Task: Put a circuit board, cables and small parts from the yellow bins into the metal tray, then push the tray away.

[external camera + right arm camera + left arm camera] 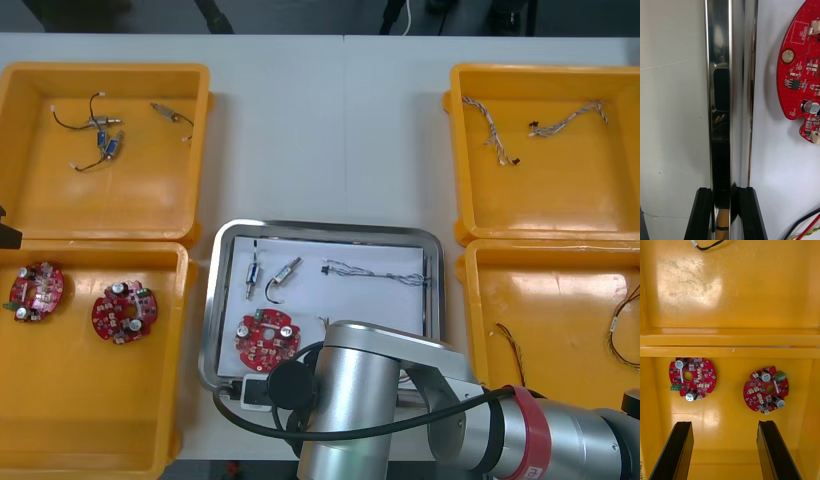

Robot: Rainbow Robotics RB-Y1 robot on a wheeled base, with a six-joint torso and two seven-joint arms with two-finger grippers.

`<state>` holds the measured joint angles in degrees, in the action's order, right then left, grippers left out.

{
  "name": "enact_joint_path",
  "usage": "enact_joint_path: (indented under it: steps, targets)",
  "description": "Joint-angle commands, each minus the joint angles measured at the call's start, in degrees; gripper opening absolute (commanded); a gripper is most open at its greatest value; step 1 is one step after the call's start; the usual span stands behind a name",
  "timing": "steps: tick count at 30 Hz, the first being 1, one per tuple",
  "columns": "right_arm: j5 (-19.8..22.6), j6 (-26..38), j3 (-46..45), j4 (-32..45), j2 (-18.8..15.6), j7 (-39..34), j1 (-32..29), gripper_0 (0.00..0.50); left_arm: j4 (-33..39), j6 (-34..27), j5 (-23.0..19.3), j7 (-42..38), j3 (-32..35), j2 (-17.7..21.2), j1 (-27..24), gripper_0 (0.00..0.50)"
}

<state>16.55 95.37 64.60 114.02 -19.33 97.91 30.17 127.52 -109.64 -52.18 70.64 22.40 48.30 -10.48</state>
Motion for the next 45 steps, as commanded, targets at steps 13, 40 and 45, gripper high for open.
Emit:
enact_joint_path:
  steps: [13,40,45]
  targets:
    - [-0.37,-3.17,1.32,0.50,-1.85,-1.50,3.23,0.140,1.68,-0.36,-0.47,4.68,0.54,-0.48,1.08,0.500]
    - [0.15,-7.57,3.08,0.50,-8.35,-2.02,12.11,0.135,1.68,-0.36,-0.47,4.68,0.54,-0.48,1.08,0.500]
    - [0.24,-7.30,3.08,0.50,-8.44,-2.02,13.43,0.132,1.68,-0.36,-0.47,4.68,0.54,-0.48,1.08,0.500]
